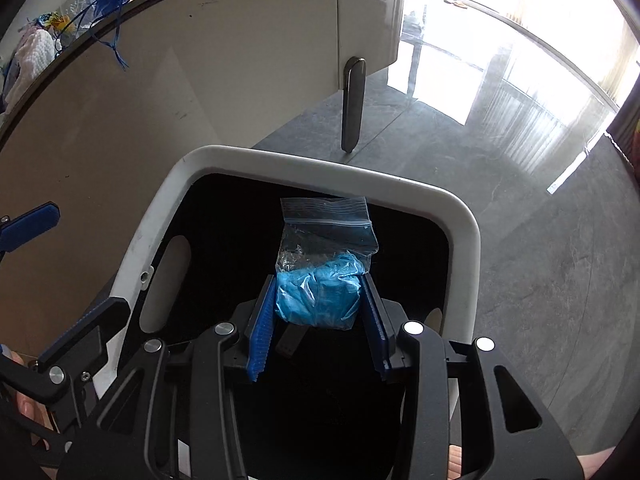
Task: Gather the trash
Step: 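Lower the zip bag into the bin and open the right tool, then return both tools to the table and grasp the purple lid with the left tool, then grasp the blue printed plastic bag with the right tool while the left tool holds the lid, then carry the plastic bag and purple lid over the white bin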
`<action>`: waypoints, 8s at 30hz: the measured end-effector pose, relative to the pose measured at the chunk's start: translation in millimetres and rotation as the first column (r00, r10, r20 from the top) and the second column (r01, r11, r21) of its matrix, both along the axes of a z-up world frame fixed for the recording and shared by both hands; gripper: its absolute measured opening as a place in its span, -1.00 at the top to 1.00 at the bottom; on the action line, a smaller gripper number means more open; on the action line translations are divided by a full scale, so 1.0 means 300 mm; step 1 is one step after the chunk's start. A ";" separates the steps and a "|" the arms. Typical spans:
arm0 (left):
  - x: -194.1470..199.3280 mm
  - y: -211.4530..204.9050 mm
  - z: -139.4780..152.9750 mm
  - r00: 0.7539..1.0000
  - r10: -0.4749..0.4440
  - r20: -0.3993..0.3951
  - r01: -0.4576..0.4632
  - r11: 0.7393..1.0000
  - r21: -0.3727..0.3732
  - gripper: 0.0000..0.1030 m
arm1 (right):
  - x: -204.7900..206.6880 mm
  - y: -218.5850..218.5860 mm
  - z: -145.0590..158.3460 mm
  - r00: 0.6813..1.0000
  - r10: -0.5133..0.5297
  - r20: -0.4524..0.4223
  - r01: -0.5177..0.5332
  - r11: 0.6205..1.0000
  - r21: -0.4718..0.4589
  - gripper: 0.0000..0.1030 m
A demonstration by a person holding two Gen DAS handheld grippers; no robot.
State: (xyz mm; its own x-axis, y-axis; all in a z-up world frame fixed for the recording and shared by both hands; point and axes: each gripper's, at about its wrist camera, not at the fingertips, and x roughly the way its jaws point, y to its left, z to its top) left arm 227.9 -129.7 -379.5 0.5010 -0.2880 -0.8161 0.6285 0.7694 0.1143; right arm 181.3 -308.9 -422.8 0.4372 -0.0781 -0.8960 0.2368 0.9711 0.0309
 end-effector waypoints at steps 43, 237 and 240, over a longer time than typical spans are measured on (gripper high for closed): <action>0.073 -0.030 0.156 0.999 0.022 0.047 -0.019 0.998 -0.063 -0.91 | 0.000 0.022 0.102 0.993 0.061 0.097 -0.060 0.998 -0.016 -0.91; -0.104 -0.126 0.106 0.981 -0.183 0.065 0.186 0.981 -0.058 0.11 | -0.186 0.064 0.391 0.929 -0.038 0.368 0.088 0.989 -0.119 0.72; -0.093 -0.148 0.068 0.980 -0.196 0.046 0.198 0.979 -0.041 0.11 | -0.158 0.045 0.342 0.939 -0.041 0.341 0.082 0.991 -0.106 0.72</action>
